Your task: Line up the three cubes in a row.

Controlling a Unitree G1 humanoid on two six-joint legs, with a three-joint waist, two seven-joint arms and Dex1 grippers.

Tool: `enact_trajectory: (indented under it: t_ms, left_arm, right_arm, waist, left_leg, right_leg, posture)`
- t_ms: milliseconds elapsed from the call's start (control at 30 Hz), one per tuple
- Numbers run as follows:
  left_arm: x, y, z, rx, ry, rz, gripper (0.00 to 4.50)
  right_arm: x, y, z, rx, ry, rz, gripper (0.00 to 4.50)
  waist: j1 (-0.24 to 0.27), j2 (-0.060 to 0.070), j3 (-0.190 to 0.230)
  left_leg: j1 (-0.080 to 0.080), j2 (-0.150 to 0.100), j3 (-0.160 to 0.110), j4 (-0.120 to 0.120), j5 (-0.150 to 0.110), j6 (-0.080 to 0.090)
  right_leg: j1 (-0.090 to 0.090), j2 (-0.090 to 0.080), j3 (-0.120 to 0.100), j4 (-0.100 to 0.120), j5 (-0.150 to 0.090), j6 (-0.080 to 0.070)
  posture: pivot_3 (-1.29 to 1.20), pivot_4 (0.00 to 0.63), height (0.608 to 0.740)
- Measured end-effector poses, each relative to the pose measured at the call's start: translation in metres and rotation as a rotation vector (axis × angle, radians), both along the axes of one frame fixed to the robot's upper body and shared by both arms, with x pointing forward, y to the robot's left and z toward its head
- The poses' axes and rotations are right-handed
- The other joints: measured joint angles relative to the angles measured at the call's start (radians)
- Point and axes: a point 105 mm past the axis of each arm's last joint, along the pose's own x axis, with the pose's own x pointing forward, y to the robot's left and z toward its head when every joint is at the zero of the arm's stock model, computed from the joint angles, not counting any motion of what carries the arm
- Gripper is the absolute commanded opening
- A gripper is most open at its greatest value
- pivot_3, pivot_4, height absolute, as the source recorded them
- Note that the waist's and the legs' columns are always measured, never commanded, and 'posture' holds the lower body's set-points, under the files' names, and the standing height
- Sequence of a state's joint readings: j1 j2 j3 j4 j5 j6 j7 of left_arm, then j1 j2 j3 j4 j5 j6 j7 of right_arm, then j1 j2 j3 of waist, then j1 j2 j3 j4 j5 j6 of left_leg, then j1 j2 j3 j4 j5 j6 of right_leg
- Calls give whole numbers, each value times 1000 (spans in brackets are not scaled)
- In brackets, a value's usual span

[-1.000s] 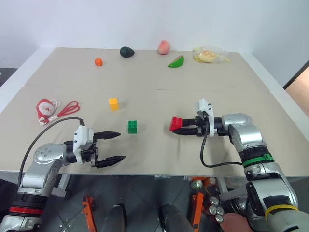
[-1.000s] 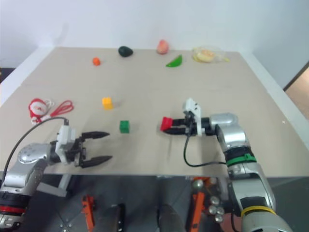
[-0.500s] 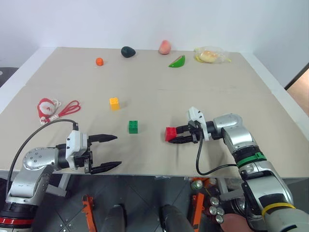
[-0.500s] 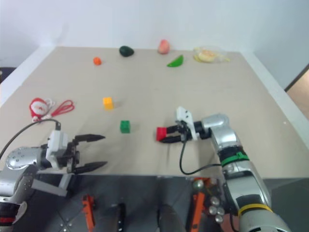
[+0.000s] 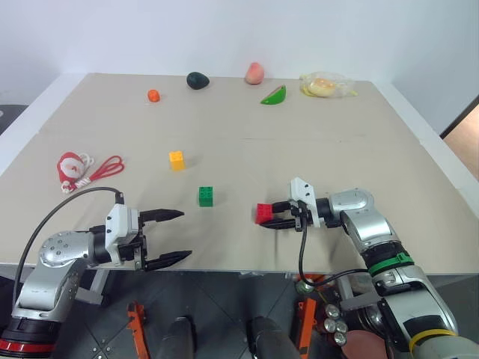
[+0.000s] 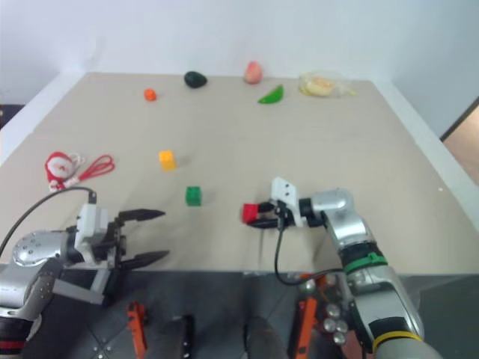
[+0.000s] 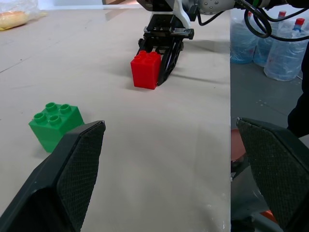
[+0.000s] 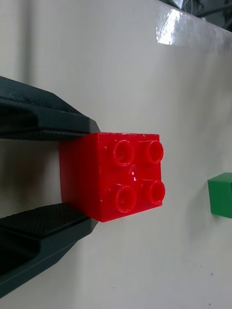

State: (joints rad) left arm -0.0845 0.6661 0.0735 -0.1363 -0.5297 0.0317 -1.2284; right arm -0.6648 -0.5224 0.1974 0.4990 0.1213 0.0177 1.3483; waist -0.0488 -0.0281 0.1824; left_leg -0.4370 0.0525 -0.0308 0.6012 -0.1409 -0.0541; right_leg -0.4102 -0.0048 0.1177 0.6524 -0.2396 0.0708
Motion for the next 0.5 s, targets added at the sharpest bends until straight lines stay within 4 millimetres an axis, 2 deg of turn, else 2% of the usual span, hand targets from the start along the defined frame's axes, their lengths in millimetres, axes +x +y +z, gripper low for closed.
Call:
enact_trajectory:
  t_ms: [100, 167, 200, 367, 400, 500]
  left_arm:
    - [0, 0, -1, 0, 10, 0, 4500]
    - [0, 0, -1, 1, 11, -2, 4500]
    - [0, 0, -1, 1, 10, -2, 4500]
    - [4, -2, 3, -3, -7, 1, 4500]
    - [5, -2, 3, -7, -9, 3, 4500]
    - [9, -1, 0, -13, 1, 24, 4500]
  right_arm:
    - [-2, -1, -2, 3, 8, -3, 1241]
    - [-2, -1, -2, 3, 8, -4, 2314]
    - [-2, -1, -3, 3, 10, -5, 2548]
    - [2, -2, -3, 5, 17, -14, 4314]
    - [4, -2, -2, 4, 16, -19, 4473]
    - [8, -4, -1, -2, 14, -28, 4473]
  waist:
    - [0, 0, 0]
    - [0, 0, 0]
    - [0, 0, 0]
    - [0, 0, 0]
    - [0, 0, 0]
    - [0, 0, 0]
  left_leg:
    - [0, 0, 0, 0, 0, 0]
    - [0, 0, 0, 0, 0, 0]
    - [0, 0, 0, 0, 0, 0]
    - [1, 0, 0, 1, 0, 0]
    - [1, 0, 0, 1, 0, 0]
    - [1, 0, 0, 1, 0, 0]
  right_leg:
    - [0, 0, 0, 0, 0, 0]
    - [0, 0, 0, 0, 0, 0]
    - [0, 0, 0, 0, 0, 0]
    - [1, 0, 0, 0, 1, -1]
    - [1, 0, 0, 0, 1, -1]
    - [1, 0, 0, 0, 1, -1]
  posture:
    - [0, 150, 740]
    - [0, 150, 740]
    - [0, 150, 740]
    - [0, 150, 740]
    - [0, 150, 740]
    - [0, 150, 740]
